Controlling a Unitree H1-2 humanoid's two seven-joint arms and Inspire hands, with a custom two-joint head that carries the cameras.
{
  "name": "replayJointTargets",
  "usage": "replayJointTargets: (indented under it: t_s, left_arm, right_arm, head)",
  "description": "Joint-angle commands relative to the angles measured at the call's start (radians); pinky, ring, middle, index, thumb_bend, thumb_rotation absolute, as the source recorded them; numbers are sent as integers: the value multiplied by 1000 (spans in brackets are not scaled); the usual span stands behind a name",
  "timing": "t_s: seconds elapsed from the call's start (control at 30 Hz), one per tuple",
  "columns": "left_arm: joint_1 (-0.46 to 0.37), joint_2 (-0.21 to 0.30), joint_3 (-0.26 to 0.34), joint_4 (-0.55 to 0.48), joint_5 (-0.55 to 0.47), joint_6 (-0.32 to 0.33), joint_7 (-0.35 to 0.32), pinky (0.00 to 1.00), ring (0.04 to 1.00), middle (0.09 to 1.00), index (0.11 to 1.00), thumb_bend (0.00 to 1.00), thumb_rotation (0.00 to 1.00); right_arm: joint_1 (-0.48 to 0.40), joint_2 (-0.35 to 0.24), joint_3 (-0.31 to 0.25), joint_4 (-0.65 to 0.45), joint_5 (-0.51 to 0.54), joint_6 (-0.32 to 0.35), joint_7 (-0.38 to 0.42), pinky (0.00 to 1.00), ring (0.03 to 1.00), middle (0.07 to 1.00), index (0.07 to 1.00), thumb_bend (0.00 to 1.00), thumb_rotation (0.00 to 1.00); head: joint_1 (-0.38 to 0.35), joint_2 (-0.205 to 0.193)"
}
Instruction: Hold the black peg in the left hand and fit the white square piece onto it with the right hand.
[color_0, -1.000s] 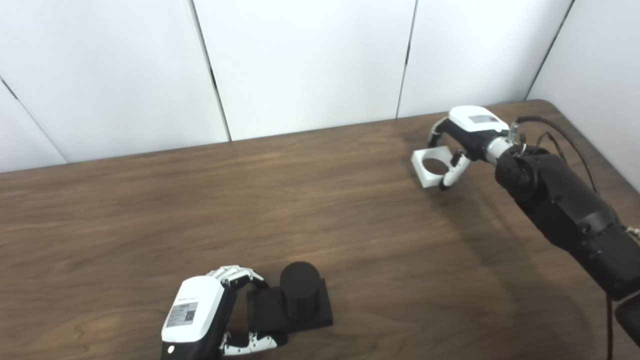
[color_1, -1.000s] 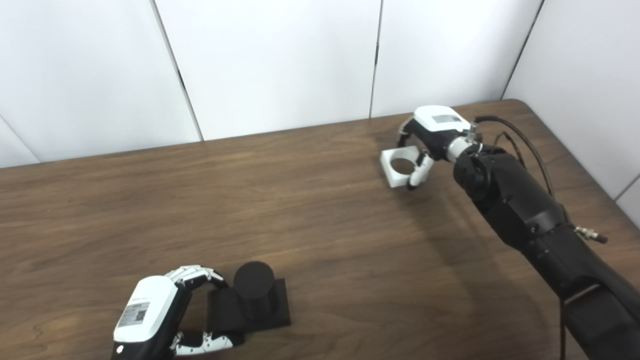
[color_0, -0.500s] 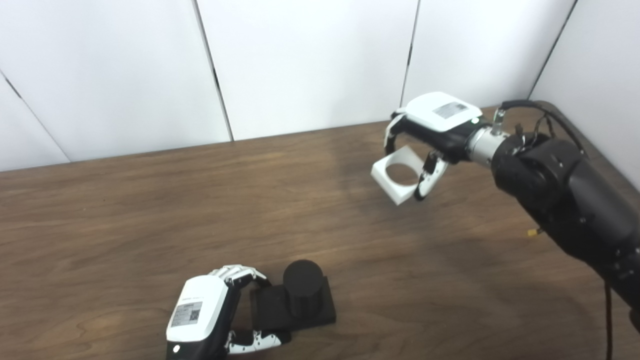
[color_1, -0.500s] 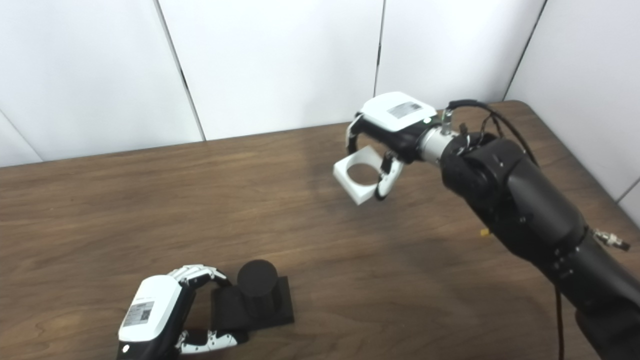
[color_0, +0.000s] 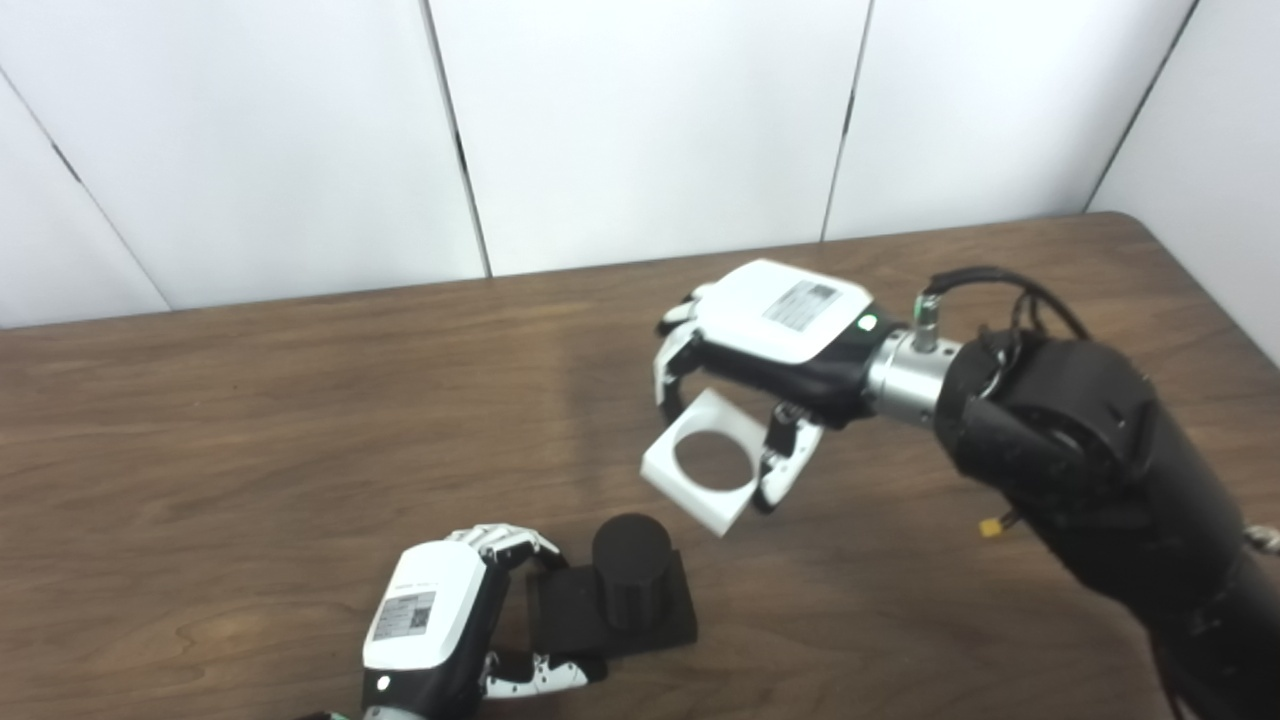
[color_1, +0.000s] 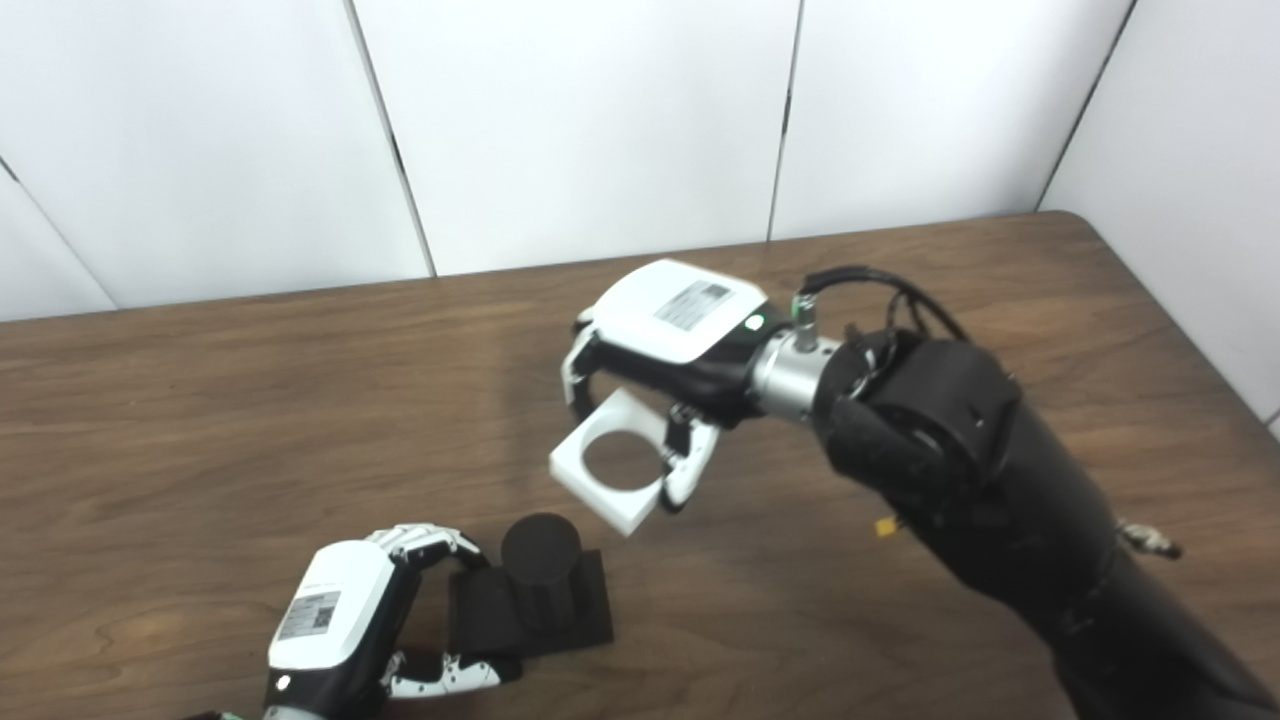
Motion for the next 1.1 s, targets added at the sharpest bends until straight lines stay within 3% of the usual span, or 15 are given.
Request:
replayJointTargets:
  t_s: [0.0,0.4,1.07]
  left_arm:
    - [15,0,-31,21,6,6,-76,749,772,716,487,521,46]
    - [12,-8,-39,10,14,16,-85,741,772,713,486,521,47]
    - [11,-23,-51,-4,28,26,-94,754,771,711,486,521,47]
  right_arm:
    - [-40,13,-8,-33,-9,3,14,916,890,750,483,524,132]
    - [-6,102,23,-25,-49,-19,56,937,905,762,483,523,130]
    - [77,115,36,57,-45,-102,-36,906,894,751,483,523,131]
  head:
    - [0,1]
    - [10,15]
    - [27,27]
